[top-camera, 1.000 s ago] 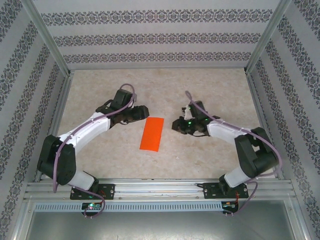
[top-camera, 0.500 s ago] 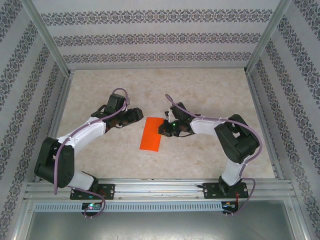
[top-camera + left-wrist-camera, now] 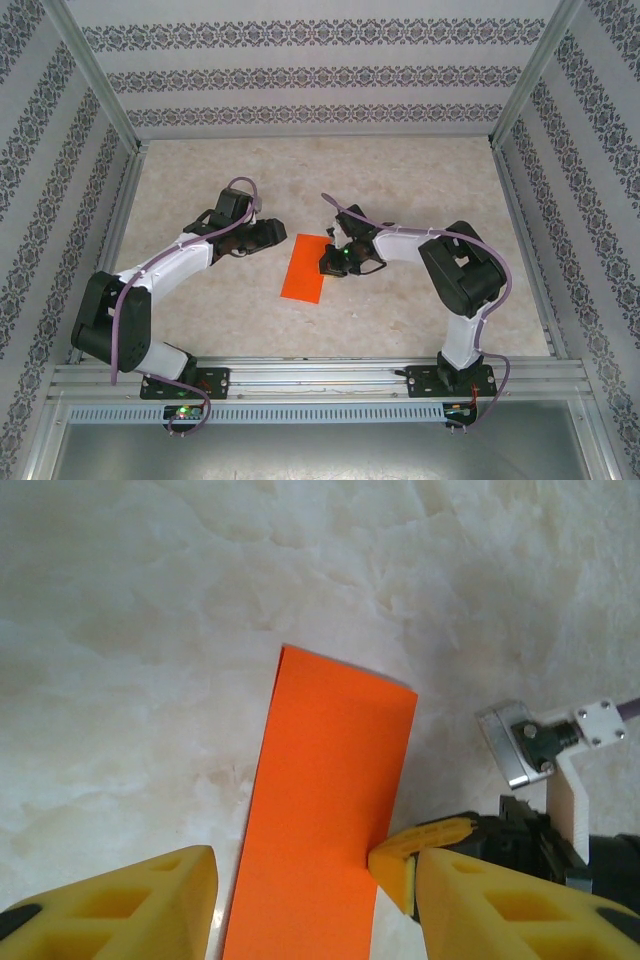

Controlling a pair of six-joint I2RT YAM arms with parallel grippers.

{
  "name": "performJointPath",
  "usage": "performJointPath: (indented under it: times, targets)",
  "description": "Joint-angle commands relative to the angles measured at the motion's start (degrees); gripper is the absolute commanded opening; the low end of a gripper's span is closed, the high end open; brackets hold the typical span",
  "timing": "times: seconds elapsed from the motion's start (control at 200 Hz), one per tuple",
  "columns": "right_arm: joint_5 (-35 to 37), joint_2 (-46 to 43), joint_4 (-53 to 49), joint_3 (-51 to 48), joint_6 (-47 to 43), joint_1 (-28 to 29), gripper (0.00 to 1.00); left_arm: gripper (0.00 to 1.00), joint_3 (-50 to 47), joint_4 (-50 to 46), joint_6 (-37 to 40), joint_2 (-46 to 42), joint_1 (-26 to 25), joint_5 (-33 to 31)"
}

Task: Fold a paper plane with a square sheet of paper (fold left side to right side)
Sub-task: Third fold the triangle at the center of the table.

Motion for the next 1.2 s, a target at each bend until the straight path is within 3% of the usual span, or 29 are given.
performJointPath:
  times: [0.0, 0.365, 0.515, 1.194]
  targets:
    - [4.44, 1.77, -6.64, 1.82, -5.39, -0.17, 0.00, 0.54, 0.48, -3.19, 2.61, 0.84, 0.53, 2.64]
    - [6.39, 3.19, -11.81, 5.44, -16.77, -1.48, 0.00, 0.45, -0.63, -4.06, 1.24, 7.17, -1.34, 13.12]
    - [5.78, 3.22, -11.61, 5.69, -17.76, -1.40, 0.00, 0.36, 0.02, -4.01, 0.97, 10.85, -3.18, 13.79]
    - [6.50, 2.69, -11.54, 5.38, -17.79, -1.48, 0.00, 0.34, 2.53, -5.01, 1.76, 18.63, -5.50, 13.45]
